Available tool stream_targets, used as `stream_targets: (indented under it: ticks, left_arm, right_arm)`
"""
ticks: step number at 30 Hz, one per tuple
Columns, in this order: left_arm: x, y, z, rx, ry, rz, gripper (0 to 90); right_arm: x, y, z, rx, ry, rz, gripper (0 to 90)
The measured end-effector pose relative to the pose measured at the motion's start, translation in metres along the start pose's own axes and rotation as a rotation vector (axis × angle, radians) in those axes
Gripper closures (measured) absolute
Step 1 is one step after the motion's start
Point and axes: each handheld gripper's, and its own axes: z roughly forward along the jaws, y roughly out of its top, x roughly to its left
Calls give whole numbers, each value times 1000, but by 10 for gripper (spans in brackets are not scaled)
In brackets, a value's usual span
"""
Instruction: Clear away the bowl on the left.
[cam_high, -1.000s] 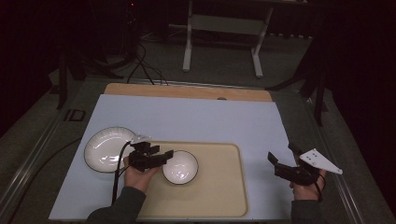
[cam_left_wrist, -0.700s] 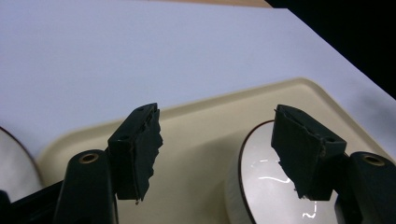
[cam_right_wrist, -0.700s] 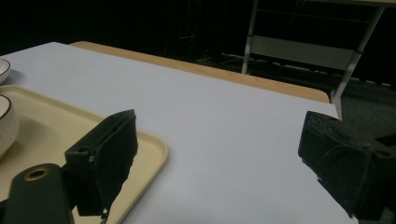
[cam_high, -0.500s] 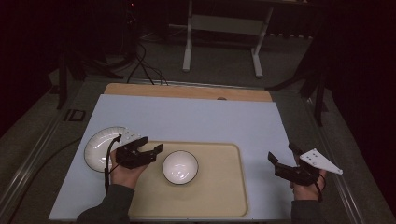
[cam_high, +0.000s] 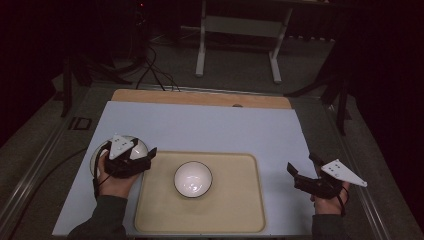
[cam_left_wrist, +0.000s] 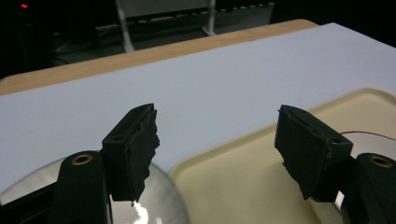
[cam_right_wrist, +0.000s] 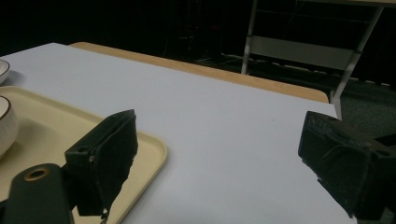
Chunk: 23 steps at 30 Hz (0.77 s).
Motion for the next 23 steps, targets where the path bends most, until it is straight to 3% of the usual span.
stream_targets:
  ticks: [13, 23]
  left_arm:
    - [29, -5, -18, -72, 76, 1, 305]
    - [56, -14, -26, -78, 139, -61, 306]
  right_arm:
    - [-1, 0, -1, 0, -1, 4, 116]
    - [-1, 0, -1, 0, -4, 4, 116]
